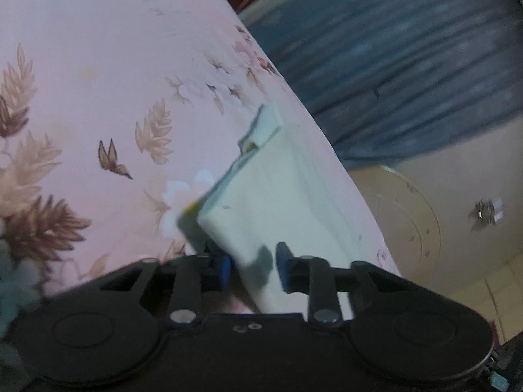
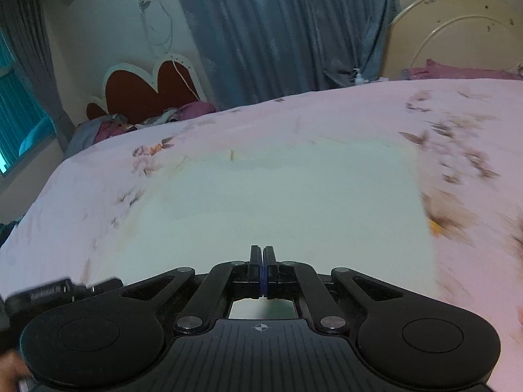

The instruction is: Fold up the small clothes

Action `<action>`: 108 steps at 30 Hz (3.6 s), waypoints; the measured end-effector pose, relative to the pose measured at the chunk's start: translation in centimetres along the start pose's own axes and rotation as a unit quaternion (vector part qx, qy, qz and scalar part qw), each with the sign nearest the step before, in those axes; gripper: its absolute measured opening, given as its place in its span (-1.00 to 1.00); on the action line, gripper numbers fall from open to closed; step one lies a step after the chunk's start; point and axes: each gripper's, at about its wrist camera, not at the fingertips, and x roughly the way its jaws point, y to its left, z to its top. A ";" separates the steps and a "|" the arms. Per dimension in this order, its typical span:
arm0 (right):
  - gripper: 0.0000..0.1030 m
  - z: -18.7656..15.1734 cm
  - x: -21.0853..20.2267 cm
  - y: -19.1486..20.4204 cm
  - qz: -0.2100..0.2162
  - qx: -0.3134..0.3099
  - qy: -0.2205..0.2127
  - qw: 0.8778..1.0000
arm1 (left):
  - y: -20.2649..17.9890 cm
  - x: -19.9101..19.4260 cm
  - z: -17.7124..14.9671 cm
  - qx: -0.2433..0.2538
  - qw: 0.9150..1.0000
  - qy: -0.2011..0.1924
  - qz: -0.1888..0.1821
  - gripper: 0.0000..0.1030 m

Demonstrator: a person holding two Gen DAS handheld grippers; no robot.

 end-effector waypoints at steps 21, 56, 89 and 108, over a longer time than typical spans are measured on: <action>-1.00 0.7 5.9 -2.2 0.027 0.007 0.052 0.998 | -7.4 0.3 1.1 0.145 0.987 -0.028 0.063 -0.88; -0.01 4.7 1.4 -16.9 0.111 0.129 0.042 0.984 | -18.3 10.9 -3.2 0.309 0.944 0.099 0.061 -0.41; -0.77 7.1 0.0 -15.3 -0.058 0.023 -0.023 0.998 | -23.8 18.7 -3.1 0.458 0.878 0.139 -0.029 -0.54; -0.80 2.8 0.7 -12.8 -0.088 -0.094 0.043 0.991 | -20.3 15.2 -5.4 0.404 0.897 0.175 -0.050 -0.52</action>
